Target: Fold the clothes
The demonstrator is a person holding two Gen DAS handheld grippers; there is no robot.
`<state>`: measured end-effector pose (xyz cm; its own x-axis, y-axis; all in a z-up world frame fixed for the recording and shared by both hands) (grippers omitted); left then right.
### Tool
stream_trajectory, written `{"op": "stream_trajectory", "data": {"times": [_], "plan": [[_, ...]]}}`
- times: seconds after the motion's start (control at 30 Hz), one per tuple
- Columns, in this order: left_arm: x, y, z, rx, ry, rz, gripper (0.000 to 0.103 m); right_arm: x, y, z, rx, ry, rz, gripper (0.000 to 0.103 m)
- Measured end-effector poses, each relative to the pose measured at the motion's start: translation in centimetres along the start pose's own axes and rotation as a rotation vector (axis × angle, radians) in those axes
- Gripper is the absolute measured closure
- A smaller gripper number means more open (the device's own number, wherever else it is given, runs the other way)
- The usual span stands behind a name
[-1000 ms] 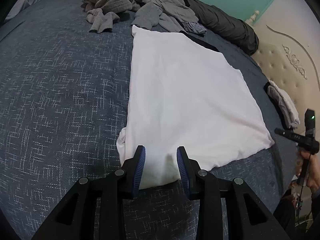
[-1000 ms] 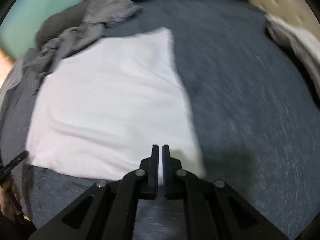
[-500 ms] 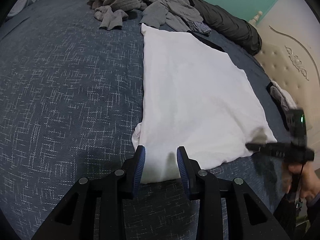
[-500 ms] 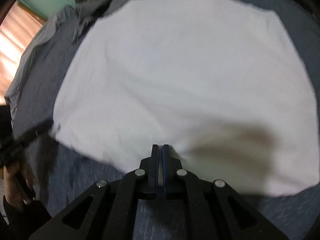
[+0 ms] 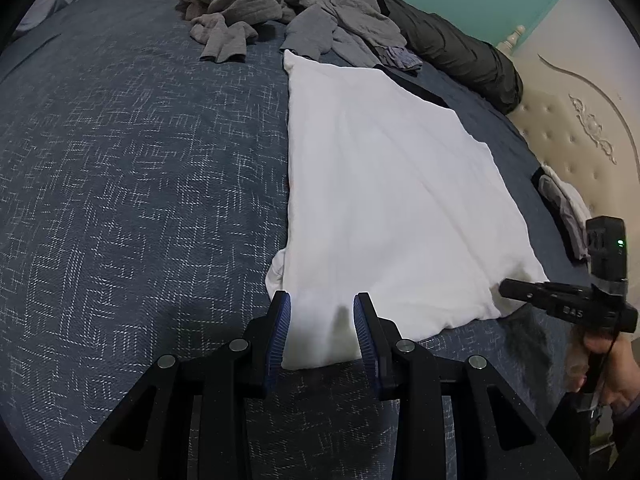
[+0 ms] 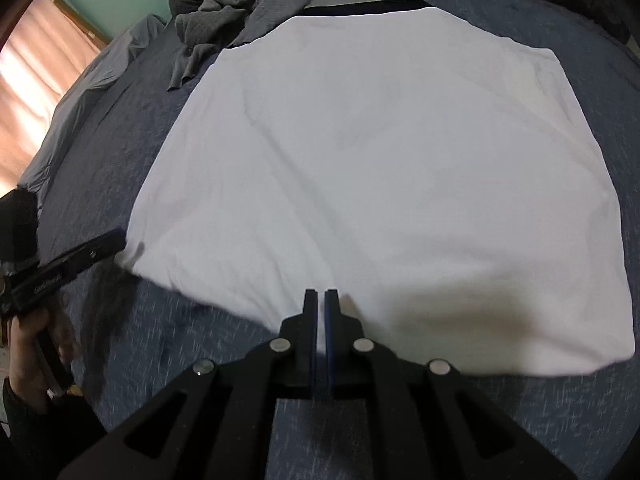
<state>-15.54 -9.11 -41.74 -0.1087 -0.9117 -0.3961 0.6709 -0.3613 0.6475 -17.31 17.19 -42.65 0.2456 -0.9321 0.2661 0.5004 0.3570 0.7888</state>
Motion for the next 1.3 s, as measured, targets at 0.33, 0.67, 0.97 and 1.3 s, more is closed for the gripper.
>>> {"op": "stream_trajectory", "data": {"times": [0.33,0.67,0.97,1.3], "plan": [[0.5,0.0,-0.1,0.001,0.012,0.006,0.065,0.7,-0.1,-3.3,0.083,-0.030,0.026,0.100],[1.9,-0.5,-1.2,0.047,0.093,0.006,0.048,-6.0,7.0,-1.4,-0.165,-0.247,0.011,0.100],[1.6,-0.6,-1.5,0.042,0.153,-0.004,0.047,-11.8,8.7,-3.3,-0.253,-0.382,-0.100,0.077],[0.3,-1.3,-2.4,0.040,0.108,0.036,0.048,-14.3,8.4,-3.4,-0.304,-0.356,-0.199,0.061]]}}
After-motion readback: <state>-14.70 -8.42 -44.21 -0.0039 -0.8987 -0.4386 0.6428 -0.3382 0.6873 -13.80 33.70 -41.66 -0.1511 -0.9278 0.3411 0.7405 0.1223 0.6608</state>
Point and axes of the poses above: each gripper's, at about its wrist camera, not at the fingertips, and y roughly against the way its jaws point, x to its left, z to its top, the point moved 7 cm from there along -y, roughly the way its jaws point, and after that the axes turned 15 degrees about -x, right-handed, at the moved point
